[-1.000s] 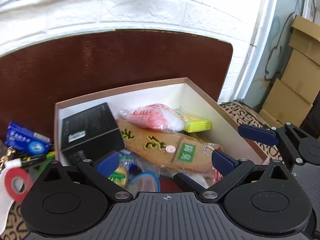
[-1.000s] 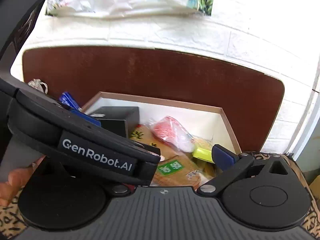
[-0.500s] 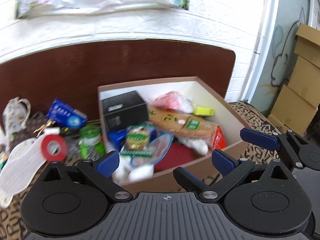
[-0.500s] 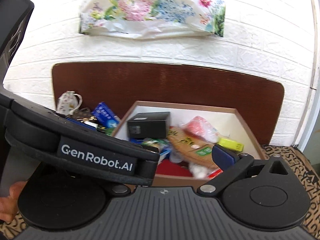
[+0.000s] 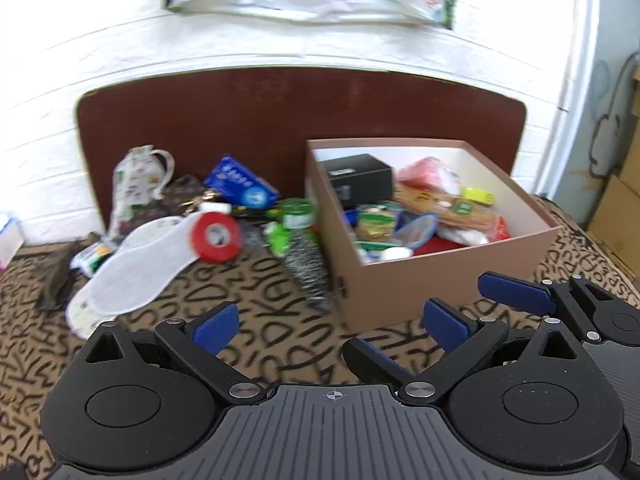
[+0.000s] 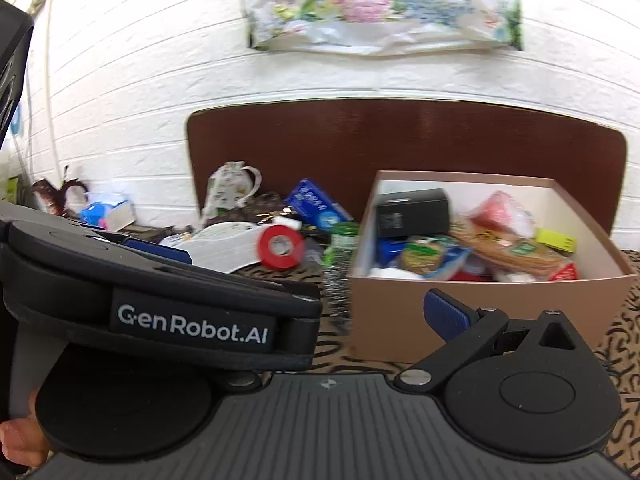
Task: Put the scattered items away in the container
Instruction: 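Open the left gripper to drop the pack and withdraw, then reach the left gripper to the white insoles beside the red tape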
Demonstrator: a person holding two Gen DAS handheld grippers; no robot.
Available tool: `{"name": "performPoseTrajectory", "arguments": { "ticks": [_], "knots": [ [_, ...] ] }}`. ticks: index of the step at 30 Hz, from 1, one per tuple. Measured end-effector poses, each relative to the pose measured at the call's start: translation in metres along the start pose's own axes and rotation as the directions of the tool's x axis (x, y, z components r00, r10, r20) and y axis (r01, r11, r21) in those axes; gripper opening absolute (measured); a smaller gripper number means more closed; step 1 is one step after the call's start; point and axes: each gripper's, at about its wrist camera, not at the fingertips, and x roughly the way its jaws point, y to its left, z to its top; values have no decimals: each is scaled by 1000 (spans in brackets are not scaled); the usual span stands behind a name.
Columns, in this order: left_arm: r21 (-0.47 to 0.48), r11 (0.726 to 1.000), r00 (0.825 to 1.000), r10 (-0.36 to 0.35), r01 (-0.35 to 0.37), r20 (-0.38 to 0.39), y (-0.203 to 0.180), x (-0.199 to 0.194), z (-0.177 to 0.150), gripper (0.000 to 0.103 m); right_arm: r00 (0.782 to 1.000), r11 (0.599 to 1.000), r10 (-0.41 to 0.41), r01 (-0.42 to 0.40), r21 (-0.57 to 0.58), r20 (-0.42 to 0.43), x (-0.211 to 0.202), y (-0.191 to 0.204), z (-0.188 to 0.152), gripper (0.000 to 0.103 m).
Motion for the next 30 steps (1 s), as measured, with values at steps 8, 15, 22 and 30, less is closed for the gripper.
{"name": "performPoseTrajectory", "arguments": {
  "ticks": [8, 15, 22, 30],
  "knots": [
    [-63, 996, 998, 56, -56, 6, 39, -20, -15, 103, 1000, 998, 29, -29, -64, -5, 3, 43, 1, 103],
    [-92, 992, 996, 89, -88, 3, 60, -26, -22, 103, 999, 995, 47, -48, -83, -22, 11, 64, 0, 103],
    [-122, 988, 995, 96, -96, -10, 79, -23, -28, 103, 997, 992, 62, -65, -110, -36, 19, 77, -3, 103],
    [-181, 980, 997, 74, -79, -36, 112, -10, -35, 103, 990, 978, 134, -140, -152, -52, 43, 93, -4, 103]
  ]
}}
